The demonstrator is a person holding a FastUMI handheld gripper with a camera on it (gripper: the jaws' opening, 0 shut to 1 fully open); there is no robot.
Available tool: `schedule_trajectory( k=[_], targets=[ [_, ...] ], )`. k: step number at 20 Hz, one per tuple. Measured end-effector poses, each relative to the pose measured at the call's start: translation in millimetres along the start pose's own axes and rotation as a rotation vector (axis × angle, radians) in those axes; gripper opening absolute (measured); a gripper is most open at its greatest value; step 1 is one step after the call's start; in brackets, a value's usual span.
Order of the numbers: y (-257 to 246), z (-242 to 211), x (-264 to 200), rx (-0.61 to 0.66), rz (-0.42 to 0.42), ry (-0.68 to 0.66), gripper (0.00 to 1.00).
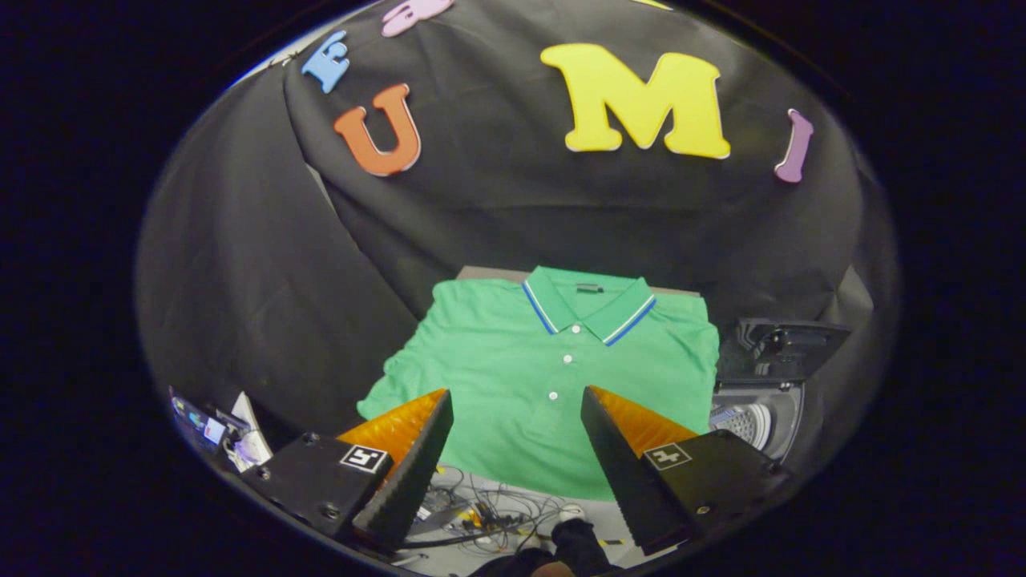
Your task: Put the clothes into the washing machine and then close the washing machine lid.
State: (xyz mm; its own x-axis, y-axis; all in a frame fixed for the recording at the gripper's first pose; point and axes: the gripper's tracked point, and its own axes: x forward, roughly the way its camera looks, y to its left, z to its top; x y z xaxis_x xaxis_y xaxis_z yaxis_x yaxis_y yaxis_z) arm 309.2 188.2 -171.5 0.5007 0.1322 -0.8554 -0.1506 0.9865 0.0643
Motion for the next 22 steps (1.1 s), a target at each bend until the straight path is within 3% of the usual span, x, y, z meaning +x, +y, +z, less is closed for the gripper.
schedule_trajectory(
  k=[5,10,17,20,22],
  targets=[
    [-9,2,57,0.013,-0.008,0.19,1.0],
    [-23,0,100,-0.006,-0.08,0.319,0.99],
    [-28,-5,106,-0.057,-0.205,0.387,0.96],
    [-29,-9,103,-0.026,-0.212,0.437,0.93],
    [-32,-12,99,-0.088,-0.193,0.484,0.89]
  ],
)
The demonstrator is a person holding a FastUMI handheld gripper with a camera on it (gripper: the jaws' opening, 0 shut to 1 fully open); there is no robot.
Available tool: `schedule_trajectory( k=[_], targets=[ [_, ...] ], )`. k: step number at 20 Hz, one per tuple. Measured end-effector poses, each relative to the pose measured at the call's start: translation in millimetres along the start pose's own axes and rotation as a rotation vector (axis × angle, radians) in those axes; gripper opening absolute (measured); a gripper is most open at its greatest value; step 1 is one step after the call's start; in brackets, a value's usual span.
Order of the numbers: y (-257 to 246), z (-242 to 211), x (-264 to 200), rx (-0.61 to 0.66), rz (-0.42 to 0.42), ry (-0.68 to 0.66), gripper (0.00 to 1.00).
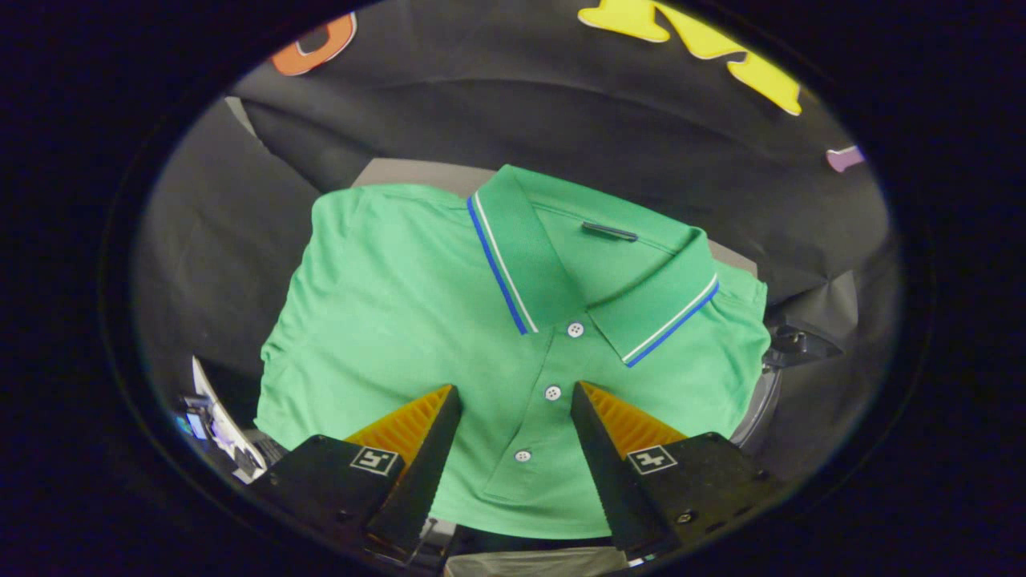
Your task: Put the clothes into the washing machine and then close the washing machine lid.
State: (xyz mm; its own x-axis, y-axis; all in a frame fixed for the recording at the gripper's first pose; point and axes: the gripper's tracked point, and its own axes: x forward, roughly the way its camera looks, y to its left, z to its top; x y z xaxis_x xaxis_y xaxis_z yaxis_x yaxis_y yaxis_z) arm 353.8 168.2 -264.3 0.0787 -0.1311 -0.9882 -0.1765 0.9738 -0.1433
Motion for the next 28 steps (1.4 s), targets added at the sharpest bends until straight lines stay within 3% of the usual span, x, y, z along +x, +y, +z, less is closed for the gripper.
schedule_trajectory(
  k=[3,4,7,8,11,17,28],
  targets=[
    [-3,5,-1,0.027,-0.004,0.014,0.81],
    [-4,7,-1,0.043,-0.007,0.013,0.74],
    [-8,8,-2,0.074,0.003,0.004,0.4],
    [-10,10,-2,0.082,0.013,-0.001,0.37],
    [-13,9,-6,0.159,0.099,0.006,0.14],
    [-18,13,-28,0.267,0.235,-0.031,0.08],
    [-76,13,-91,0.276,0.204,-0.186,0.08]
  ],
)
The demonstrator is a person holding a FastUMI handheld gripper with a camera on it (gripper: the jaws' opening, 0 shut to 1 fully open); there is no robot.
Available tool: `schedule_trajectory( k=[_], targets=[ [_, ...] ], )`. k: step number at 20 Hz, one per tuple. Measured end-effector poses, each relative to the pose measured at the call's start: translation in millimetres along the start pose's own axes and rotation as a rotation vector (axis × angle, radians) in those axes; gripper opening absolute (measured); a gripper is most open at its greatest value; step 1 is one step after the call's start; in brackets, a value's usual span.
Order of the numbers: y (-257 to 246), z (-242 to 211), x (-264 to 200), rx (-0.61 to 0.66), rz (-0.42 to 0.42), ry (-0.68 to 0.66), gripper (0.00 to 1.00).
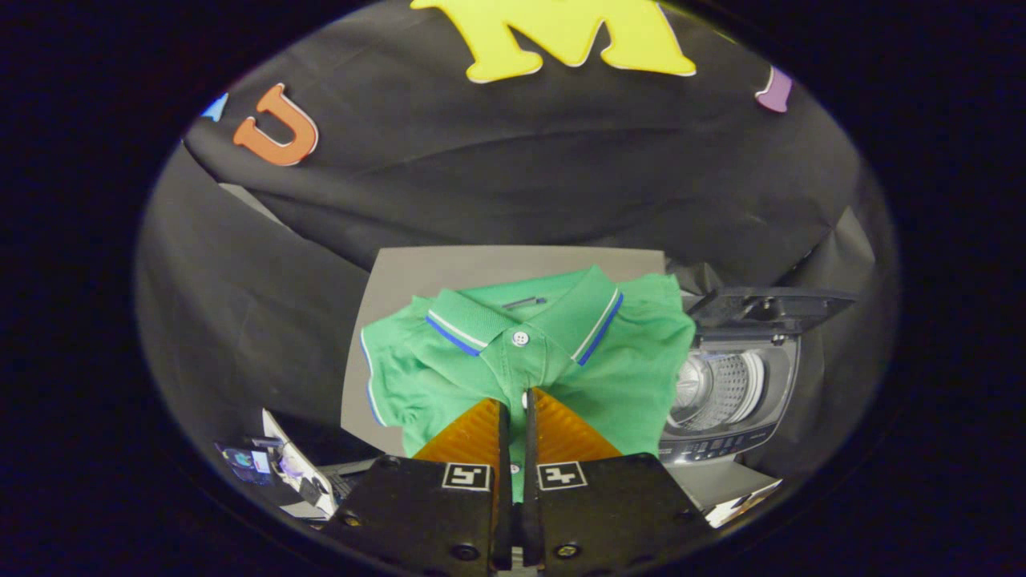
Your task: Put the clothes into the washing machine and then close the washing machine lid.
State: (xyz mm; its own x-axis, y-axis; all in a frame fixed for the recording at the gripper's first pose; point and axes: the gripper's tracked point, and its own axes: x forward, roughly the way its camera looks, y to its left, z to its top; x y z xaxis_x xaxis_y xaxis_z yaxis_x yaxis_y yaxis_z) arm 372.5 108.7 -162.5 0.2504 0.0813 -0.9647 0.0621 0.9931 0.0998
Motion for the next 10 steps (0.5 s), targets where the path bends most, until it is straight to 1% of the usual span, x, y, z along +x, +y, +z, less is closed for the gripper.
schedule_trajectory(
  k=[3,6,10],
  targets=[
    [-22,-5,-15,0.006,-0.022,-0.018,0.08],
    [-44,-11,-29,0.021,-0.026,-0.041,0.08],
    [-86,-12,-54,0.035,-0.09,-0.12,0.08]
  ],
)
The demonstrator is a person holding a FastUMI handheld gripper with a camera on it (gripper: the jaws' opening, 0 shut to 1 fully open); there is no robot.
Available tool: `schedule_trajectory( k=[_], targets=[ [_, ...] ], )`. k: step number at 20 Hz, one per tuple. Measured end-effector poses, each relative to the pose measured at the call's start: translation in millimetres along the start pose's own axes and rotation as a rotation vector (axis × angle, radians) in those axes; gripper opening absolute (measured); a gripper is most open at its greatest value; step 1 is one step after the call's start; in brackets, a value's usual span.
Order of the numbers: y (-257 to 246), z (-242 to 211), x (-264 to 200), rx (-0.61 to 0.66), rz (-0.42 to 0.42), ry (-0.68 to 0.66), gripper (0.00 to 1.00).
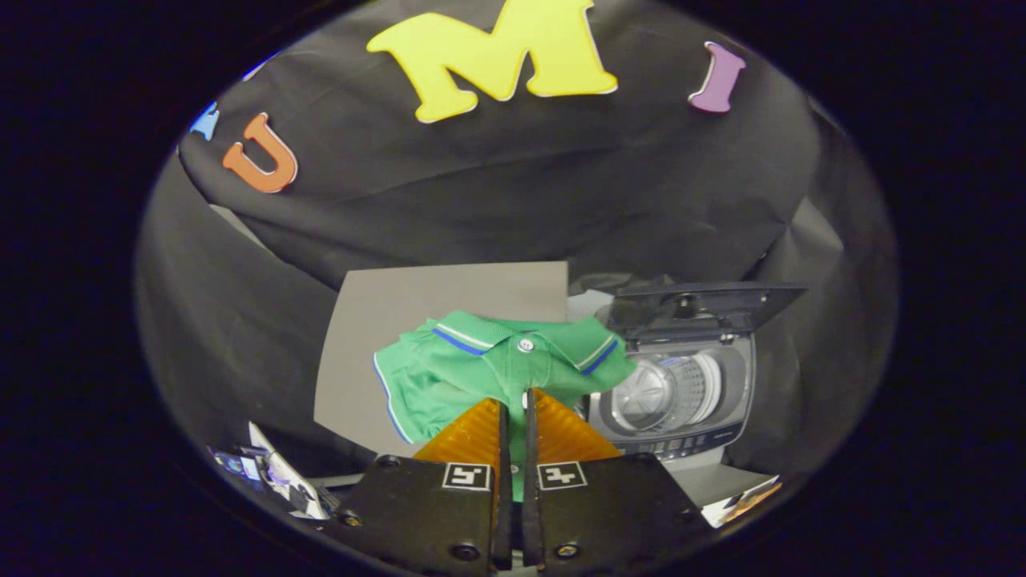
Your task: Put the clothes into the washing machine and then close the washing machine lid.
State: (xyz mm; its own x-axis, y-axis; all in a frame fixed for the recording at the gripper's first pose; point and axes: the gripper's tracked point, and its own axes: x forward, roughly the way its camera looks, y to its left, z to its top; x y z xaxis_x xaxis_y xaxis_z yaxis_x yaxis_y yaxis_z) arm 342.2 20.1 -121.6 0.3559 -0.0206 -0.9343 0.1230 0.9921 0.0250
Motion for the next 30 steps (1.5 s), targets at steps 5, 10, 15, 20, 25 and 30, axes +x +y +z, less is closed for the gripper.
schedule_trajectory(
  k=[5,10,15,20,25,30],
  targets=[
    [-60,-11,-22,0.102,-0.089,-0.061,0.08],
    [-114,-21,-26,0.202,-0.125,-0.079,0.08],
    [-153,-16,-22,0.226,-0.116,-0.088,0.08],
    [-196,-16,1,0.206,-0.059,-0.042,0.08],
    [-224,-28,47,0.197,-0.002,0.044,0.08],
    [-245,-35,89,0.191,0.043,0.084,0.08]
  ],
)
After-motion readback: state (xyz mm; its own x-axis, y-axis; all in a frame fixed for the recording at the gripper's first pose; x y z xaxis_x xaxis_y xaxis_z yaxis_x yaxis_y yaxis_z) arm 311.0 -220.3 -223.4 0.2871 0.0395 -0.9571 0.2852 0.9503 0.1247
